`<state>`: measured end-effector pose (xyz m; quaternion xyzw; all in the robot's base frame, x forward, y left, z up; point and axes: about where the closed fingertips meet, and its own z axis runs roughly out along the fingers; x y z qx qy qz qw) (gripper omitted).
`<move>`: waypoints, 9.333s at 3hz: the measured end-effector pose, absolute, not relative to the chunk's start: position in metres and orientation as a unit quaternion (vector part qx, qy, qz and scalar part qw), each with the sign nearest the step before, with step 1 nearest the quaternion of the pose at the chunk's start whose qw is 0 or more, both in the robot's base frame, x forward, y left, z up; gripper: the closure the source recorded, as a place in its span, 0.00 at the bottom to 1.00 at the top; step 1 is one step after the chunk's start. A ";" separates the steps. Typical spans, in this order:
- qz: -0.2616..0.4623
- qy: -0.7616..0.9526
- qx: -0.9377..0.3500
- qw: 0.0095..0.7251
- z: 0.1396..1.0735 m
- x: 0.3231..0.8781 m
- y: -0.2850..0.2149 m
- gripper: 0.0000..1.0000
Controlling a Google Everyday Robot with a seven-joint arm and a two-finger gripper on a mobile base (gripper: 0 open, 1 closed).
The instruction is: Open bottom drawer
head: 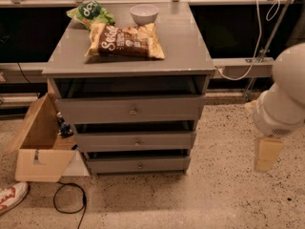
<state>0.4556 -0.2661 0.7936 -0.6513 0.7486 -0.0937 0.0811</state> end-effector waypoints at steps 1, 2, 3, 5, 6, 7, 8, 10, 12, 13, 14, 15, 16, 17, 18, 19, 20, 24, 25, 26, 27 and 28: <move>-0.025 0.732 -0.675 0.087 0.688 0.471 -0.259 0.00; -0.025 0.732 -0.675 0.087 0.688 0.471 -0.259 0.00; -0.003 0.723 -0.686 0.077 0.656 0.475 -0.260 0.00; 0.085 0.665 -0.736 0.094 0.501 0.488 -0.237 0.00; 0.170 0.658 -0.719 0.146 0.424 0.513 -0.204 0.00; 0.232 0.659 -0.691 0.184 0.366 0.532 -0.171 0.00; 0.234 0.659 -0.691 0.184 0.363 0.533 -0.171 0.00; 0.248 0.627 -0.706 0.215 0.310 0.567 -0.144 0.00; 0.232 0.601 -0.713 0.276 0.250 0.628 -0.104 0.00; 0.219 0.620 -0.694 0.294 0.233 0.644 -0.095 0.00; 0.203 0.641 -0.675 0.305 0.216 0.660 -0.085 0.00; 0.189 0.660 -0.660 0.305 0.196 0.676 -0.076 0.00; 0.174 0.670 -0.654 0.304 0.185 0.691 -0.066 0.00; 0.158 0.678 -0.655 0.294 0.176 0.703 -0.056 0.17; 0.147 0.682 -0.654 0.291 0.175 0.700 -0.059 0.40; 0.160 0.685 -0.654 0.278 0.168 0.672 -0.066 0.63; 0.160 0.685 -0.654 0.278 0.177 0.672 -0.066 0.86; 0.160 0.685 -0.654 0.278 0.181 0.672 -0.066 0.27; 0.160 0.685 -0.654 0.278 0.181 0.672 -0.066 0.05; 0.163 0.675 -0.674 0.252 0.177 0.662 -0.062 0.00; 0.161 0.670 -0.694 0.210 0.171 0.645 -0.062 0.00; 0.161 0.668 -0.704 0.178 0.167 0.629 -0.059 0.00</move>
Offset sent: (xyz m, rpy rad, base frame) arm 0.0123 0.0054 -0.0808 0.0799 0.0552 0.0593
